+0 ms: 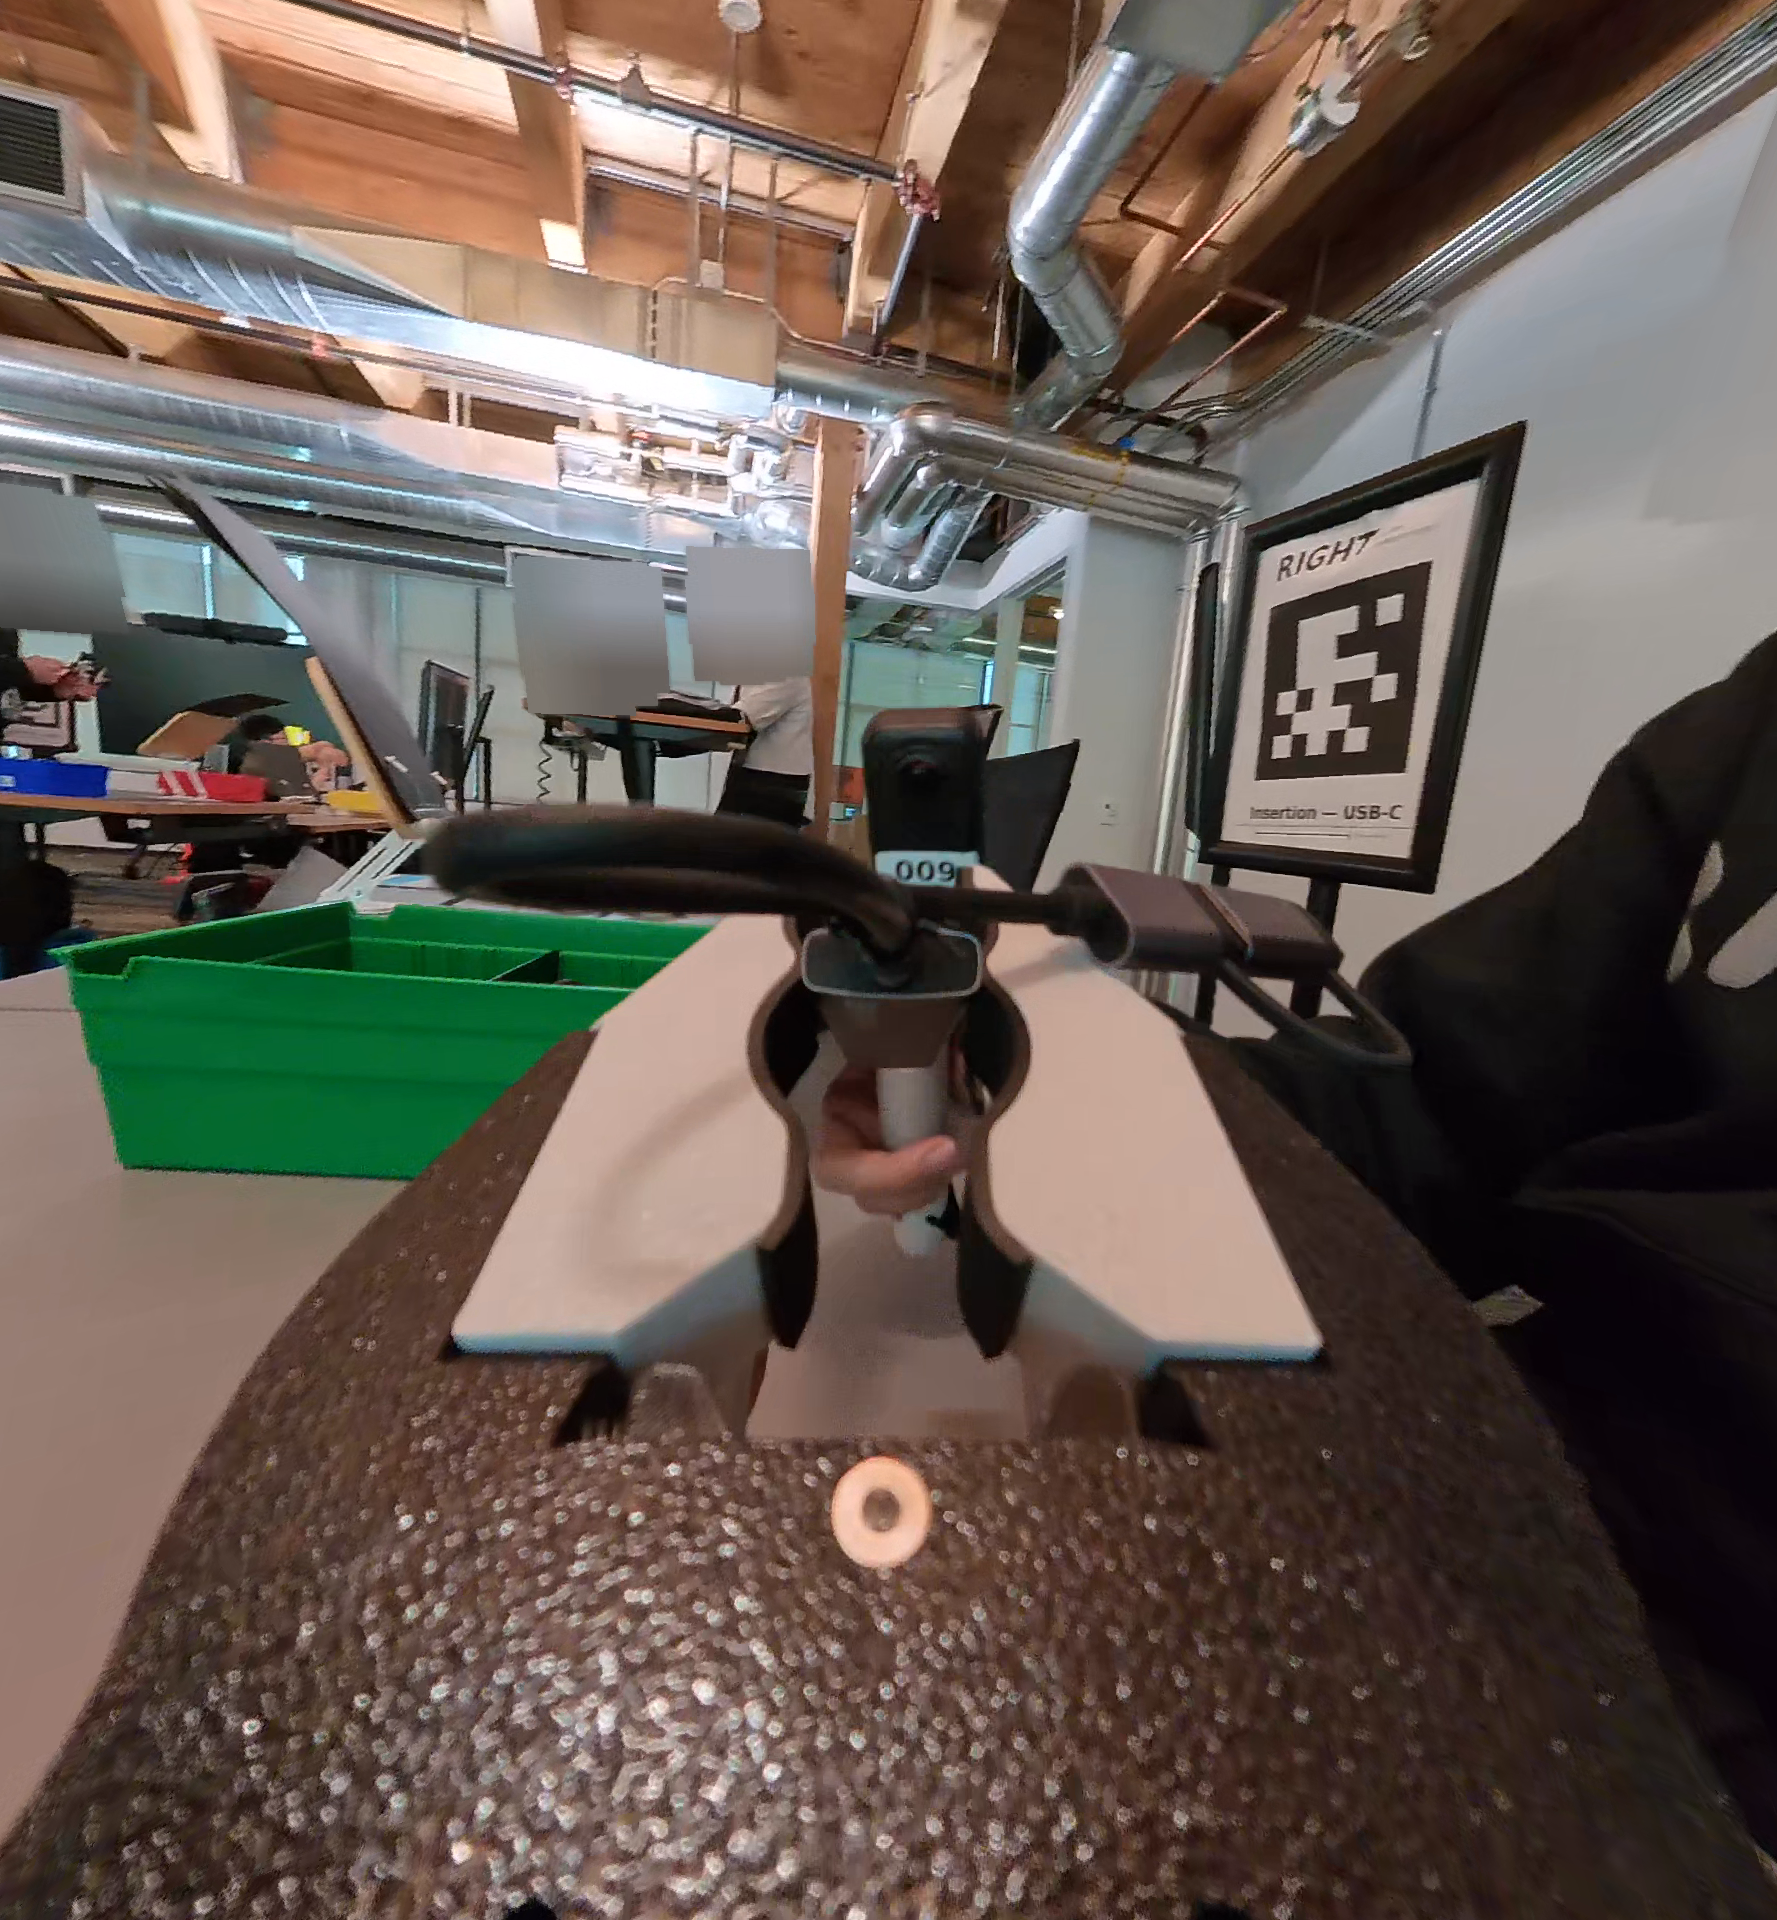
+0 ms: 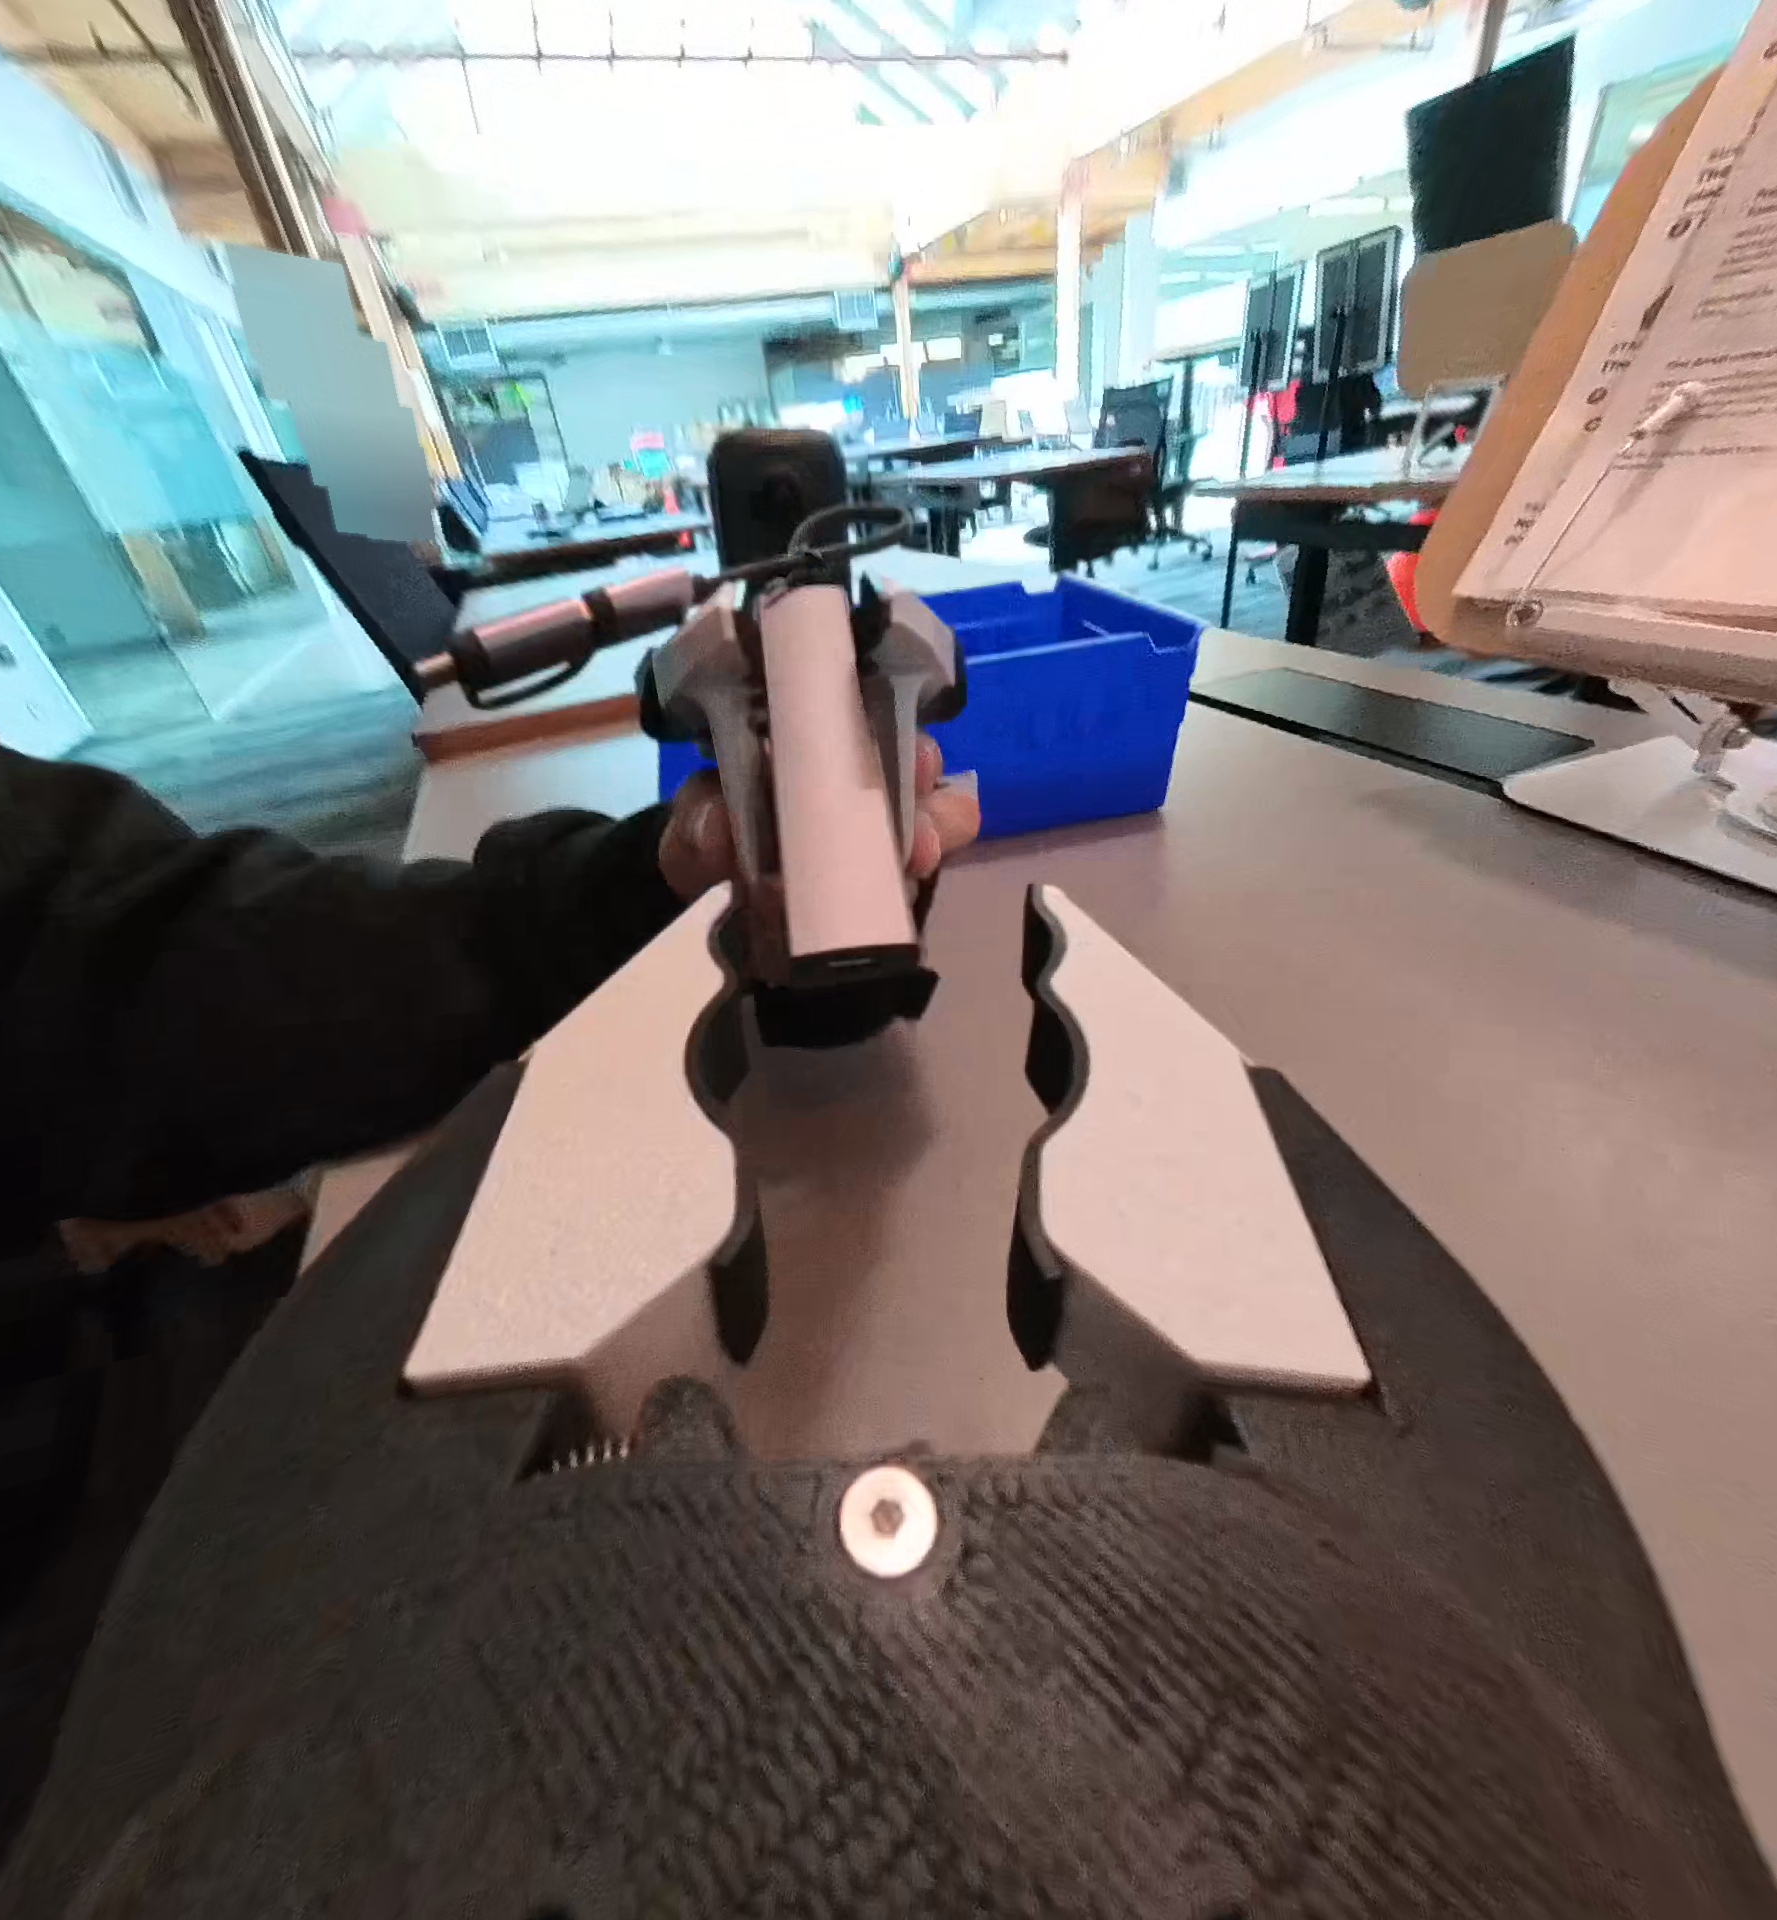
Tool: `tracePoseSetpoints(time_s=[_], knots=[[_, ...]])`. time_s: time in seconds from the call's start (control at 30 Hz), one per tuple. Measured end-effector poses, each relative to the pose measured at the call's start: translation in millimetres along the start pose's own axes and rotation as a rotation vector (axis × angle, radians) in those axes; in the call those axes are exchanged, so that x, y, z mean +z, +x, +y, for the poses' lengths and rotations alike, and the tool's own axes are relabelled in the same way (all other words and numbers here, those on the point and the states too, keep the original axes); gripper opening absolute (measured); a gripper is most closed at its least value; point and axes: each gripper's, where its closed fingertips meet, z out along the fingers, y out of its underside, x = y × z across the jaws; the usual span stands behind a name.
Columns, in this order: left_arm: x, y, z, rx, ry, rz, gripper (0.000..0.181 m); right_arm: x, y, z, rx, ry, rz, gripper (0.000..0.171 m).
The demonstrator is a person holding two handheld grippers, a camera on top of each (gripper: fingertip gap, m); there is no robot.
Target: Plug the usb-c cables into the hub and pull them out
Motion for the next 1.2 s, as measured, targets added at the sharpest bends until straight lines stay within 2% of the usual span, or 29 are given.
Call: tracePoseSetpoints(time_s=[0.07,0.2,0.23,0.47,0.5,0.6,0.63,0.7,0.77,0.83,1.0,1.1,1.2], knots=[[1,2,-1,-0.004,0.014,0.01,0.021,2,-4,-5,0.037,0.062,-0.021,0.038],[4,4,2,-0.008,0.012,0.024,0.021,8,-10,-4,0.002,0.094,-0.015,0.033],[5,5,4,-0.011,0.005,0.031,0.021,10,-11,-5,-0.007,0.108,-0.007,0.025],[6,0,6,-0.082,0.019,0.021,0.022,5,-11,-10,-0.052,0.132,0.044,0.022],[7,-3,8,-0.083,0.016,-0.003,0.029,-1,-6,-15,-0.069,0.142,0.073,0.022],[8,-15,24,-0.052,-0.055,-0.104,0.082,-38,19,-51,-0.095,0.219,0.225,0.021],[9,-16,29,-0.058,-0.09,-0.109,0.089,-56,31,-66,-0.106,0.244,0.304,0.022],[13,-12,37,-0.084,-0.13,-0.081,0.09,-94,52,-90,-0.141,0.252,0.451,0.023],[15,-10,43,-0.092,-0.152,-0.076,0.09,-134,86,-105,-0.18,0.162,0.689,0.023],[16,-12,47,-0.083,-0.172,-0.083,0.089,-169,120,-110,-0.237,-0.021,0.886,0.022],[13,-15,46,-0.102,-0.165,-0.092,0.083,-238,202,-108,-0.36,-0.533,1.204,0.023],[12,-16,45,-0.102,-0.159,-0.097,0.081,-258,239,-89,-0.318,-0.722,1.259,0.022],[12,-15,48,-0.123,-0.171,-0.084,0.081,-258,262,-67,-0.286,-0.836,1.248,0.022]])
